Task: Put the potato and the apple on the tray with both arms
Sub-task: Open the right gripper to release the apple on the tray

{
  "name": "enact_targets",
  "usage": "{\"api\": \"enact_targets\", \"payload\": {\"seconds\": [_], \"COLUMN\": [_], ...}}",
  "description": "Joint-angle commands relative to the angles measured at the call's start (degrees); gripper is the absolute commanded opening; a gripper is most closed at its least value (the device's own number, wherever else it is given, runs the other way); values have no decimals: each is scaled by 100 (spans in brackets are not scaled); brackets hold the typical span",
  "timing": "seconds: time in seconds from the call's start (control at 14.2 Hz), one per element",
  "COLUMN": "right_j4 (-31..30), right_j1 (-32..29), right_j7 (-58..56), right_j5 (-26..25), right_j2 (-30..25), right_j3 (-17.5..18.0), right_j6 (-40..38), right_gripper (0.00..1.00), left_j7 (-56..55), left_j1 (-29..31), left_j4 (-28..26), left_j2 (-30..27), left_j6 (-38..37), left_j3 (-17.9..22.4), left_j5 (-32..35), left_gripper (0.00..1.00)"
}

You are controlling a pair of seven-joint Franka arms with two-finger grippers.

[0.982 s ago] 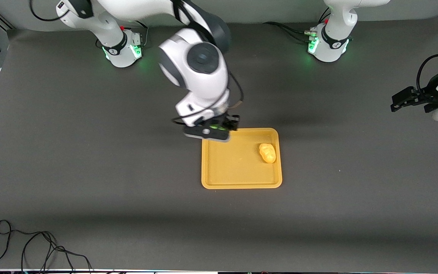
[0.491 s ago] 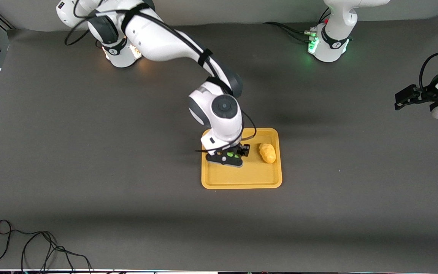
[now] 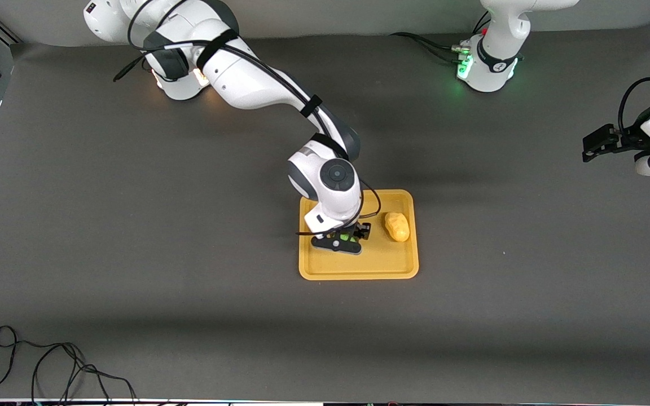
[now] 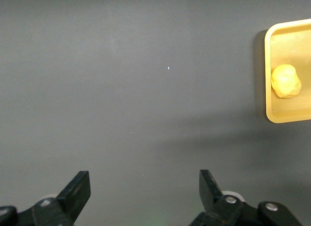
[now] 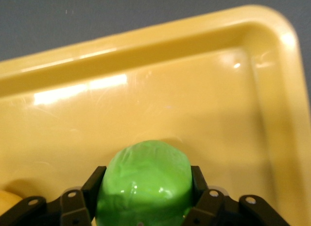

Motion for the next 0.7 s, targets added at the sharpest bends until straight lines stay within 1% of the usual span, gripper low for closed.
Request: {"api": "enact_targets", "payload": {"seconds": [0.0, 0.07, 0.14, 0.21, 0.35, 0.56, 0.63], "right_j4": [247, 247, 230, 247, 256, 247, 247], "right_j1": [77, 77, 60, 60, 16, -72, -220], "right_j7": [155, 155, 138, 155, 120, 94, 85], "right_j5": [-135, -135, -127, -127, -118, -118, -109], "right_j2": [170, 170, 118, 57, -241, -900, -1137], "right_j3": [-26, -18, -26, -26, -53, -105, -88], "right_j6": [50, 50, 32, -55, -545, -1528, -1837], "right_gripper": [51, 82, 100, 100, 100, 100, 100], "left_j7": [33, 15, -20, -38, -47, -47, -47], "left_j1": [-58, -58, -58, -58, -58, -50, -50], "left_j4": [-63, -63, -63, -63, -63, -63, -63], "left_j2": [-88, -80, -88, -80, -88, -88, -80], "left_j6": [-19, -63, -72, -72, -89, -81, -63], "left_j3": [7, -54, -115, -159, -169, -169, -169], "left_j5": [94, 94, 94, 94, 94, 94, 94], "left_gripper": [100, 100, 100, 100, 100, 100, 100]}}
